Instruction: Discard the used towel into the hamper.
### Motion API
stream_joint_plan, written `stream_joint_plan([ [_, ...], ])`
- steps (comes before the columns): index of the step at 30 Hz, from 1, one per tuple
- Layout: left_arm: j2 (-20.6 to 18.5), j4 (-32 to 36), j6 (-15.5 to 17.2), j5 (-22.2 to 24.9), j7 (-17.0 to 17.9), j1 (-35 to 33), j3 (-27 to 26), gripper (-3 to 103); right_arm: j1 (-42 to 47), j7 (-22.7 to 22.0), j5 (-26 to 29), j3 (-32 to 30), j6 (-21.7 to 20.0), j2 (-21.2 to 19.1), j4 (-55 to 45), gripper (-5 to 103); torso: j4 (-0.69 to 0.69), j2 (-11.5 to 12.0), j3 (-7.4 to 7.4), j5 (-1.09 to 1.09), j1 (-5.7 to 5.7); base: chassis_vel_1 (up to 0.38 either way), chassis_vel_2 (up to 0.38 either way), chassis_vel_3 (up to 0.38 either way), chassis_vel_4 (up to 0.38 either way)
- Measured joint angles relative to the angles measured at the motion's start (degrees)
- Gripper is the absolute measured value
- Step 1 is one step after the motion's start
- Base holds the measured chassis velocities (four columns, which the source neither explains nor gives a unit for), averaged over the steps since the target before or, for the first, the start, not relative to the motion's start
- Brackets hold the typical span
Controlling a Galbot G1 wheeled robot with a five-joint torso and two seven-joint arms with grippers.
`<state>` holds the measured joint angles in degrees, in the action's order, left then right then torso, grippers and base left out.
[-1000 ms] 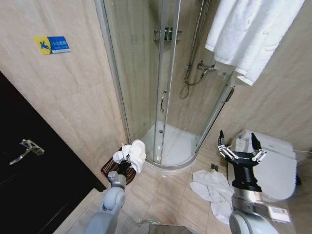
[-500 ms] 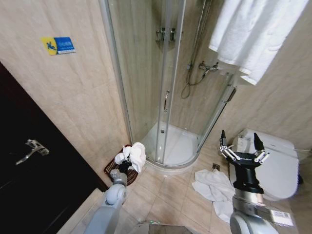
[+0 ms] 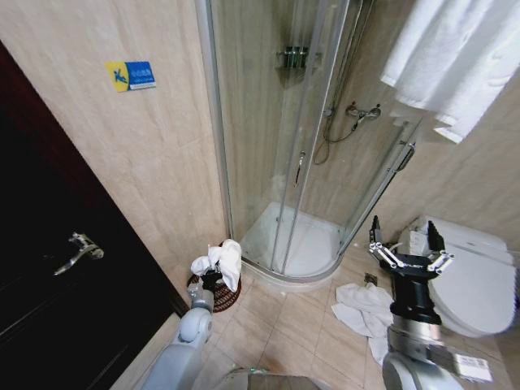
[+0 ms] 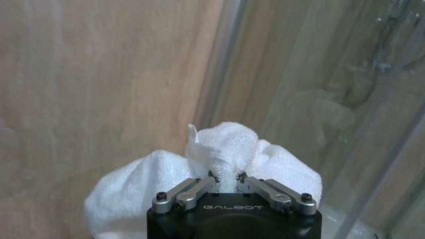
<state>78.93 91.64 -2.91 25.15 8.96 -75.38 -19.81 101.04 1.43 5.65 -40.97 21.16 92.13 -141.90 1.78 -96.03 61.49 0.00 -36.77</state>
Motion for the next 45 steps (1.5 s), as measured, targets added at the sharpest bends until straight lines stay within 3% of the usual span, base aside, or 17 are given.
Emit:
stream_joint_plan([
  [18,-0.89,-12.62,-2.22,-0.28,-0.09,8.96,3.33,6,0.62,2.12,-0.26,-0.39,1.07,-0.5,1.15,100,0.01,0.0,0.0,0.0,0.0,0.0,0.0,0.0,0.0],
  [26,-2.28,-25.21,-3.93,0.33,0.62,20.03,7.49,6,-0.23,2.41,-1.01,-0.83,1.19,-0.51,3.06,100,0.01,0.0,0.0,0.0,-0.01,0.0,0.0,0.0,0.0],
  [38,-0.87,-38.45,-7.03,-0.29,-0.22,26.63,9.47,6,-0.46,2.39,-1.5,-0.97,1.17,-0.34,3.77,100,0.01,0.01,0.01,-0.01,-0.01,0.0,0.0,0.0,0.0],
  [45,0.87,-45.92,-9.65,-3.15,-2.58,30.34,9.61,6,-0.42,2.47,-1.68,-1.16,1.23,-0.36,4.25,100,0.01,0.01,0.0,0.0,-0.01,0.0,0.0,0.0,0.0],
])
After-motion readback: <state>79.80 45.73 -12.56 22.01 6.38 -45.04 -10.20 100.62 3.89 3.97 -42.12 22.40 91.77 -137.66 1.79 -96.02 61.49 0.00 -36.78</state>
